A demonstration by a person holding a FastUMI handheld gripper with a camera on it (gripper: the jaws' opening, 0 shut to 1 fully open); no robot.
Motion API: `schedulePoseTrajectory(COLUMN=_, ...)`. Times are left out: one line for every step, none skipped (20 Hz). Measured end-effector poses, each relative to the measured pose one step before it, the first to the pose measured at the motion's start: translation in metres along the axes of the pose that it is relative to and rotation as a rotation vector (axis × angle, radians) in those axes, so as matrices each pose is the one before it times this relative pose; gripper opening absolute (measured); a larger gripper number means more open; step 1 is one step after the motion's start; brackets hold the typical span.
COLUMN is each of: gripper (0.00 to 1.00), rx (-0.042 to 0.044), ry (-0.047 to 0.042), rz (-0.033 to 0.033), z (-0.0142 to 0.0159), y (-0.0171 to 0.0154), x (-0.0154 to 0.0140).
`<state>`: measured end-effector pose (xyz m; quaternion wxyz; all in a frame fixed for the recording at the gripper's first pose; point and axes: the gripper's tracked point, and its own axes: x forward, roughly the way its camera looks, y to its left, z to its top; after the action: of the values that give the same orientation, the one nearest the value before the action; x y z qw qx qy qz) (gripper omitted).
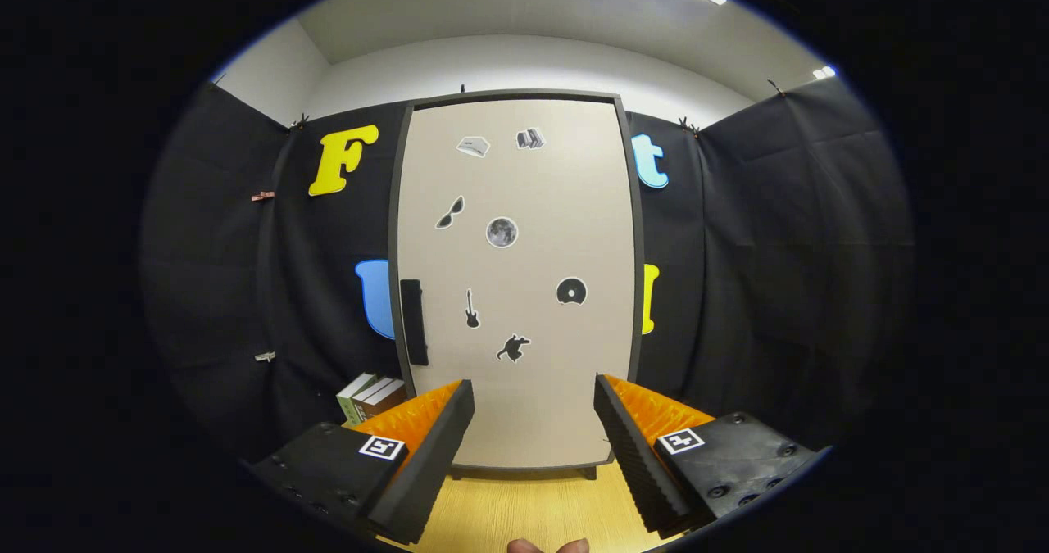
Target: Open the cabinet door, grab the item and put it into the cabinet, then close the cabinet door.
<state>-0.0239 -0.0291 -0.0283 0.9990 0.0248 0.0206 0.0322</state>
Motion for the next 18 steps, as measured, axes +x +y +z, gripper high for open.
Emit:
schedulePoseTrajectory(gripper=0.96, rx=0.00118, ry=0.00132, rz=0.00524, z=-0.00080, y=-0.00020, x=0.00135)
schedulePoseTrajectory(gripper=0.96, rx=0.00129, ry=0.00094, rz=0.00461, z=-0.00049, y=-0.00035, x=0.00116)
schedulePoseTrajectory(gripper=0.96, rx=0.00009, ry=-0.00078, rz=0.00367, z=-0.00106, y=-0.00113, x=0.00198)
schedulePoseTrajectory(gripper=0.96, rx=0.00035, ry=-0.00169, rz=0.00226, z=0.00035, y=-0.00190, x=0.00239)
schedulePoseTrajectory(gripper=0.96, rx=0.00338, ry=-0.00015, rz=0.00273, z=-0.00086, y=-0.00168, x=0.00247)
schedulePoseTrajectory(gripper=0.96, rx=0.00655, ry=0.00041, rz=0.00726, z=-0.00112, y=-0.00059, x=0.00255)
schedulePoseTrajectory(gripper=0.96, rx=0.00383, ry=0.00222, rz=0.00460, z=-0.00262, y=-0.00127, x=0.00295)
schedulePoseTrajectory(gripper=0.96, rx=0.00017, ry=0.00066, rz=0.00519, z=-0.00172, y=-0.00174, x=0.00275)
schedulePoseTrajectory(gripper=0.96, rx=-0.00390, ry=-0.00145, rz=0.00171, z=-0.00130, y=-0.00196, x=0.00366)
schedulePoseTrajectory(gripper=0.96, rx=-0.00317, ry=0.00046, rz=0.00372, z=-0.00153, y=-0.00239, x=0.00308)
schedulePoseTrajectory(gripper=0.96, rx=-0.00032, ry=-0.00157, rz=0.00353, z=-0.00154, y=-0.00102, x=0.00288)
schedulePoseTrajectory(gripper=0.96, rx=0.00149, ry=-0.00245, rz=0.00254, z=-0.00064, y=-0.00271, x=0.00238)
schedulePoseTrajectory(gripper=0.96, rx=0.00326, ry=-0.00043, rz=-0.00044, z=-0.00161, y=-0.00338, x=0.00289)
schedulePoseTrajectory(gripper=0.96, rx=0.00501, ry=-0.00038, rz=-0.00002, z=-0.00131, y=-0.00327, x=0.00284)
schedulePoseTrajectory(gripper=0.96, rx=0.00460, ry=0.00072, rz=-0.00089, z=-0.00182, y=-0.00361, x=0.00319)
schedulePoseTrajectory(gripper=0.96, rx=0.00310, ry=0.00268, rz=-0.00449, z=-0.00184, y=-0.00476, x=0.00369)
schedulePoseTrajectory(gripper=0.96, rx=0.00290, ry=0.00058, rz=-0.00446, z=-0.00195, y=-0.00529, x=0.00355)
schedulePoseTrajectory(gripper=0.96, rx=-0.00061, ry=-0.00361, rz=-0.00605, z=-0.00145, y=-0.00473, x=0.00301)
